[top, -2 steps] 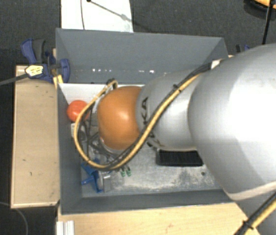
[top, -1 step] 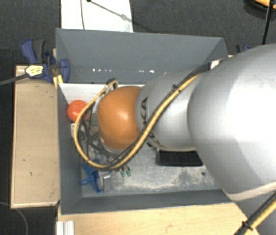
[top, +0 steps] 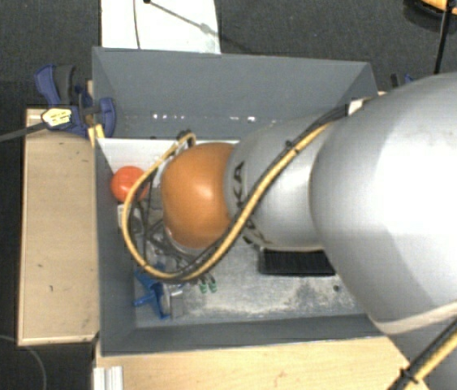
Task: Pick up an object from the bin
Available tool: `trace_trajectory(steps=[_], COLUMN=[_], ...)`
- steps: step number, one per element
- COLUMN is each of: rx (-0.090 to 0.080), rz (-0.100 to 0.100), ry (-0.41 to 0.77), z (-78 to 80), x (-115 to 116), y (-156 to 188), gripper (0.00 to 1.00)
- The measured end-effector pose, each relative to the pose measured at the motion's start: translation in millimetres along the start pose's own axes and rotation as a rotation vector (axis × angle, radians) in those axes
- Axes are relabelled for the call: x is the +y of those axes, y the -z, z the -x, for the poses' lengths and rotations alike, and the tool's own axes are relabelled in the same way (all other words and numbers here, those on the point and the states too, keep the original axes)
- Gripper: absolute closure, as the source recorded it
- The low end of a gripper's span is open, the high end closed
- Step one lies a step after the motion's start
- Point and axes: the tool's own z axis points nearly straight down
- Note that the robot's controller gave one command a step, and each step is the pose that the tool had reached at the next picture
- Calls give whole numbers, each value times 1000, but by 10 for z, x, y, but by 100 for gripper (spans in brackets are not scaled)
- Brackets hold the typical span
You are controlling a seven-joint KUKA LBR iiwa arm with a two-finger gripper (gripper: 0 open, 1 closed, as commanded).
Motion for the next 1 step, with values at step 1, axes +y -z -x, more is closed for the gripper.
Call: trace_trajectory(steps=[1], rx=[-3], rz=[0], ry=[-4], z=[9], x=[-2], y=[3], gripper=[100])
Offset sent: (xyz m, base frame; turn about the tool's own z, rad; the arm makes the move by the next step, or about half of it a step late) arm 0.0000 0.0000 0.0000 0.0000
